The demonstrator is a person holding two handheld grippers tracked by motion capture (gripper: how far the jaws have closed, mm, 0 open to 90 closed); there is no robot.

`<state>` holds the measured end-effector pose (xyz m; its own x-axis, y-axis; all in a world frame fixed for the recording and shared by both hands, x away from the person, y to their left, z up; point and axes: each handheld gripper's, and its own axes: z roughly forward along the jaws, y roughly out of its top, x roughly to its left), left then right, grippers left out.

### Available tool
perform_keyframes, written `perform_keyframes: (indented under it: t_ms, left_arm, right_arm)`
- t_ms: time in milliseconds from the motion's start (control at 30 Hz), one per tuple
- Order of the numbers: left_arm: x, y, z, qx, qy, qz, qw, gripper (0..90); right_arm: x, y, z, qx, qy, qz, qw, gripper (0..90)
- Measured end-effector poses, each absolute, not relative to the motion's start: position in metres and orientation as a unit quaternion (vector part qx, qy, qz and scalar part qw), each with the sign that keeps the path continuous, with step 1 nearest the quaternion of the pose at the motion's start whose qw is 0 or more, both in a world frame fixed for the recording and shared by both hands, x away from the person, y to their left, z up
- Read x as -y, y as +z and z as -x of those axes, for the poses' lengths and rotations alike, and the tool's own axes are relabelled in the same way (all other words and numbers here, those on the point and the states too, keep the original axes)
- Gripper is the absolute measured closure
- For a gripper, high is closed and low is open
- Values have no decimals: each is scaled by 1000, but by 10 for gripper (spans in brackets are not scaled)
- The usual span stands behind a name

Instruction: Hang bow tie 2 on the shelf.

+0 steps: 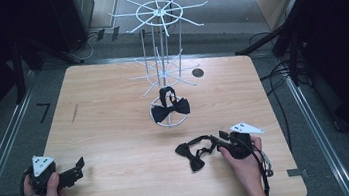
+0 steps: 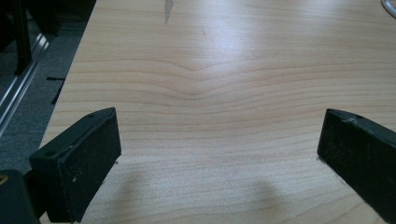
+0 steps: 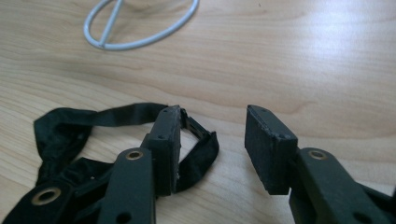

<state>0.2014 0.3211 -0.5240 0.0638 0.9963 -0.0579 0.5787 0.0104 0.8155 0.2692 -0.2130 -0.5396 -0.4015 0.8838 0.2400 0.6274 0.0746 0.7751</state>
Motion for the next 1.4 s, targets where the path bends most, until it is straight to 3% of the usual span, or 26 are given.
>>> perform_keyframes:
  t_ms: [400,933,1133,1400]
  left_arm:
    - [-321,-524,-201,-619,296,-635,356,0]
    - [-321,-524,-201,-618,296,-635,356,0]
    - [-322,-524,-201,-619,294,-635,356,0]
    - [-322,-524,-201,-619,292,-636,357,0]
  right_arm:
    - [213,-546,-270,-725,409,-534,150,650]
    - [209,-544,-267,-751,380,-514,166,888]
    - [208,-541,-266,-744,393,-514,167,900]
    - [204,-522,-258,-722,438,-491,216,900]
